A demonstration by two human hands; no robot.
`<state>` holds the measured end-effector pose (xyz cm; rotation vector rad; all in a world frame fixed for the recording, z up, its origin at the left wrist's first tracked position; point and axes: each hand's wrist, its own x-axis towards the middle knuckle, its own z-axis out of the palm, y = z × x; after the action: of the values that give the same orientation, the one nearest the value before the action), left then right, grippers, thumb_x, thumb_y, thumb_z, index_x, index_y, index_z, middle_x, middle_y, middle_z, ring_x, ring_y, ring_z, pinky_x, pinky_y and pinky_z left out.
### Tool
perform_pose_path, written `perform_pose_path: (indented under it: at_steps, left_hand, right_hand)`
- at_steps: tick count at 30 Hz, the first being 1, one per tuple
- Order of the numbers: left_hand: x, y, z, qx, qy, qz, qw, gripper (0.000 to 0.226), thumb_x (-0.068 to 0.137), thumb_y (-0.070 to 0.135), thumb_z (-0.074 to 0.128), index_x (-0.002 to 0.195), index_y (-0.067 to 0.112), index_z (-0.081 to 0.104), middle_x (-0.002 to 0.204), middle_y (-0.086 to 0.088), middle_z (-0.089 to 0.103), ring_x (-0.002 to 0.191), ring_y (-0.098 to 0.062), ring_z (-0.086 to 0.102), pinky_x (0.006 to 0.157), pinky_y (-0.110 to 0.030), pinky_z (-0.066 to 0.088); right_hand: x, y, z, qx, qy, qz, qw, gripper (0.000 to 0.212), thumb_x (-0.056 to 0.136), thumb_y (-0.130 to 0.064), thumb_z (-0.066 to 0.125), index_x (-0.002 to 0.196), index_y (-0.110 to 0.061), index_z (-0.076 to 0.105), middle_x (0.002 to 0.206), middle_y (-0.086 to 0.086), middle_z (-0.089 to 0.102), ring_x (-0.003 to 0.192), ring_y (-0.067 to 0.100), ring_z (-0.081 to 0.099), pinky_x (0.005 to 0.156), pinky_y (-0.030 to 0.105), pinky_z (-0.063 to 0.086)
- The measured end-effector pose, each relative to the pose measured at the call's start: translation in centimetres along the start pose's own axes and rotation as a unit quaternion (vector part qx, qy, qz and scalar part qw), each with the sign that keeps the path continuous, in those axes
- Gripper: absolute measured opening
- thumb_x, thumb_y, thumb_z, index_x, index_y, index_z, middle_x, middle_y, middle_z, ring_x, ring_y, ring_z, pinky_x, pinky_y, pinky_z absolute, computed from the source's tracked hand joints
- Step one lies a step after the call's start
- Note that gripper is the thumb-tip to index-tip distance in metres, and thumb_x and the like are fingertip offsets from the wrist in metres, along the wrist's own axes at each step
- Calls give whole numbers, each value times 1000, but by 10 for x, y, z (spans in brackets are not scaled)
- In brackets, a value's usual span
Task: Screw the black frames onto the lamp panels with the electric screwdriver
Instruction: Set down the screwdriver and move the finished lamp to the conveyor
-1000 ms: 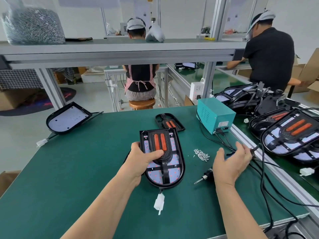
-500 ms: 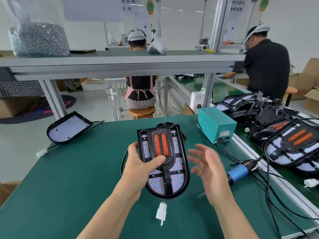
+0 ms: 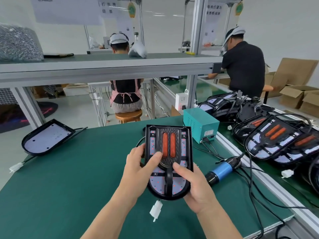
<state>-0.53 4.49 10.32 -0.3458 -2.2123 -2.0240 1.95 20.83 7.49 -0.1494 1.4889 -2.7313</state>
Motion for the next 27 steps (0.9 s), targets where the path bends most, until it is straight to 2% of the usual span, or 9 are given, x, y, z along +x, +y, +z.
perform_pose_path:
  at_steps: [2, 5, 7, 9, 12, 17, 24, 27]
  left_hand:
    - [-2, -5, 2, 24, 57, 9, 998, 45, 73, 70, 56, 112, 48, 64, 109, 27, 57, 117, -6, 54, 96, -27, 44]
    - [-3, -16, -1, 40, 91, -4, 995, 30, 80, 66, 56, 105, 52, 63, 109, 30, 53, 108, 4, 53, 87, -18, 39]
    - [-1, -29, -3, 44, 96, -28, 994, 8, 91, 53, 61, 98, 51, 64, 107, 28, 55, 104, 7, 53, 84, -18, 39]
    - [0, -42, -3, 50, 96, -59, 992, 7, 96, 40, 63, 93, 46, 67, 106, 22, 58, 98, 10, 54, 82, -17, 39]
    - [0, -61, -5, 69, 100, -104, 987, 4, 95, 36, 64, 95, 36, 68, 110, 13, 60, 93, 11, 55, 79, -19, 41]
    - [-2, -83, -12, 104, 107, -137, 979, 4, 94, 32, 65, 93, 33, 68, 107, 7, 64, 100, -4, 59, 80, -28, 43]
    - [-4, -86, -8, 162, 112, -140, 970, 7, 92, 27, 69, 87, 31, 68, 101, 10, 64, 91, 2, 58, 81, -34, 42]
    - [-4, -84, -7, 183, 109, -128, 969, 8, 91, 23, 71, 85, 28, 69, 98, 8, 65, 89, 3, 58, 84, -34, 41]
  right_hand:
    - [0, -11, -8, 4, 21, -27, 999, 50, 84, -15, 70, 132, -4, 64, 131, 21, 66, 123, 40, 63, 99, 46, 55]
    - [0, -31, -28, 19, 60, -67, 996, 49, 79, -18, 75, 127, -10, 69, 130, 18, 68, 119, 37, 66, 89, 42, 58]
    - [0, -49, -42, 15, 76, -101, 992, 49, 84, -17, 72, 132, -12, 66, 134, 16, 66, 122, 35, 64, 94, 45, 57]
    - [-1, -67, -56, 0, 101, -137, 985, 51, 87, -18, 70, 137, -13, 62, 137, 14, 64, 125, 34, 62, 101, 48, 54]
    - [-3, -92, -80, -20, 142, -185, 972, 45, 87, -17, 70, 132, -14, 66, 134, 12, 67, 122, 31, 65, 99, 45, 55]
    - [-7, -132, -129, -36, 216, -233, 948, 42, 91, -12, 64, 133, -13, 64, 131, 10, 69, 120, 28, 67, 95, 42, 58]
    - [-19, -176, -220, -28, 318, -272, 908, 40, 95, -14, 68, 135, -20, 63, 130, 3, 70, 120, 22, 67, 87, 38, 61]
    - [-28, -182, -254, -39, 353, -269, 896, 47, 93, -15, 71, 139, -19, 60, 134, 5, 67, 122, 24, 65, 94, 44, 58]
